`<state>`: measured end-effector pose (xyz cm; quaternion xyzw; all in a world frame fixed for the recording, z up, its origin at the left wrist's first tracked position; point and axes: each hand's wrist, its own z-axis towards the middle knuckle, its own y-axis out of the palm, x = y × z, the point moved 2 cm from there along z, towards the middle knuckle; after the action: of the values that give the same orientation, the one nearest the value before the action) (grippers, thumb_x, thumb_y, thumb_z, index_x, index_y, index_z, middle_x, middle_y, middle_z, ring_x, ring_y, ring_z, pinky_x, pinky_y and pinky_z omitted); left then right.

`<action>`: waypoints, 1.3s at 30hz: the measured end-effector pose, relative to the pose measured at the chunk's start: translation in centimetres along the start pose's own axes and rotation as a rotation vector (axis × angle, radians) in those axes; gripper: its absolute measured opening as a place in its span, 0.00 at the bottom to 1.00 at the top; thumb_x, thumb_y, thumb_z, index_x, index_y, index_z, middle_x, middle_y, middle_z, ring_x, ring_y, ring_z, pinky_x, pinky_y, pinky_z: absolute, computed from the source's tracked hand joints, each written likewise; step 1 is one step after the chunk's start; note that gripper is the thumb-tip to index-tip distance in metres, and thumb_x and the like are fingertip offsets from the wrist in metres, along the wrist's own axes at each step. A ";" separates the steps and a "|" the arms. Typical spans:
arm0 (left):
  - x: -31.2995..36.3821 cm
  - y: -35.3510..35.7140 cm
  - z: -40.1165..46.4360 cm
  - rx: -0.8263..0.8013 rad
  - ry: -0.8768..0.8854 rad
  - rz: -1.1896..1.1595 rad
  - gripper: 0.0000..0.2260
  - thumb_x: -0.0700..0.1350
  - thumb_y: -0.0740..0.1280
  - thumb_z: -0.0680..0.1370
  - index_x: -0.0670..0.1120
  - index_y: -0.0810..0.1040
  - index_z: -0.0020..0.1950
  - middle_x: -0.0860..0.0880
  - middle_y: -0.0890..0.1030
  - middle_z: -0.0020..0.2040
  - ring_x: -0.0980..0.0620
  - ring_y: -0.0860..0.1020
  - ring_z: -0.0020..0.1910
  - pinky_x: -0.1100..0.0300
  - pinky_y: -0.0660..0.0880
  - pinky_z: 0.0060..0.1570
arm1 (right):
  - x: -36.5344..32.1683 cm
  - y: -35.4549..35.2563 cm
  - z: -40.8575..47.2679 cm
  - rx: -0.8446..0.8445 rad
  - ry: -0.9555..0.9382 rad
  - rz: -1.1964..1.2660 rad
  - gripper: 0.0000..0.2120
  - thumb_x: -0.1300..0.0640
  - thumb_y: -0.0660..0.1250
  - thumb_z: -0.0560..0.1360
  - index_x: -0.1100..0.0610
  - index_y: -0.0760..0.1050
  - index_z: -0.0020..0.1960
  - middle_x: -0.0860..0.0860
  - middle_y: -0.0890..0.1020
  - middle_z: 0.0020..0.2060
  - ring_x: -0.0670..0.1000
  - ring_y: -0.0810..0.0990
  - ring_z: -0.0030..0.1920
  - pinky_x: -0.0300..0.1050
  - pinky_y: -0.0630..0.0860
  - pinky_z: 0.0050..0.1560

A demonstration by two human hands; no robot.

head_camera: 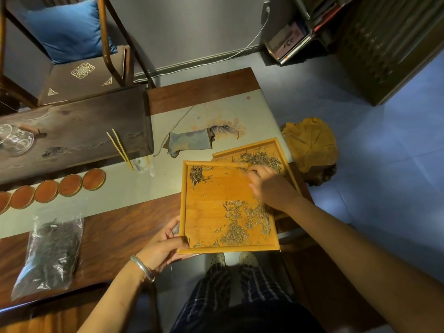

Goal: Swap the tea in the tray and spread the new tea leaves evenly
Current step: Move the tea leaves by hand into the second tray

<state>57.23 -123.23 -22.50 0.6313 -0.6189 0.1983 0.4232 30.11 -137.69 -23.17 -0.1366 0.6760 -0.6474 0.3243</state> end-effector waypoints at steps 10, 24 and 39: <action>0.4 -0.2 0.1 0.028 0.001 -0.028 0.31 0.24 0.61 0.67 0.37 0.64 0.69 0.43 0.84 0.52 0.45 0.83 0.49 0.57 0.80 0.48 | -1.9 -1.8 -1.7 0.035 -0.053 0.169 0.19 0.46 0.62 0.75 0.55 0.75 0.61 0.56 0.77 0.60 0.55 0.75 0.60 0.49 0.72 0.61; -0.4 -0.2 -0.2 -0.011 -0.017 0.002 0.29 0.25 0.65 0.68 0.39 0.66 0.68 0.42 0.83 0.53 0.44 0.82 0.50 0.55 0.80 0.49 | -1.3 -0.6 -4.0 -0.045 -0.142 0.062 0.16 0.52 0.69 0.74 0.58 0.78 0.60 0.57 0.79 0.58 0.56 0.79 0.56 0.47 0.78 0.54; -0.3 -0.6 -0.5 0.029 0.018 0.090 0.32 0.36 0.70 0.64 0.44 0.69 0.67 0.45 0.81 0.59 0.41 0.78 0.54 0.55 0.77 0.50 | 1.5 -3.3 -1.3 -0.029 -0.166 0.071 0.28 0.36 0.60 0.73 0.56 0.77 0.61 0.55 0.79 0.57 0.54 0.78 0.55 0.47 0.80 0.46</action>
<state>57.84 -122.73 -22.64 0.6070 -0.6399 0.2318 0.4103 27.37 -137.97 -20.47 -0.1706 0.6607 -0.6121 0.3997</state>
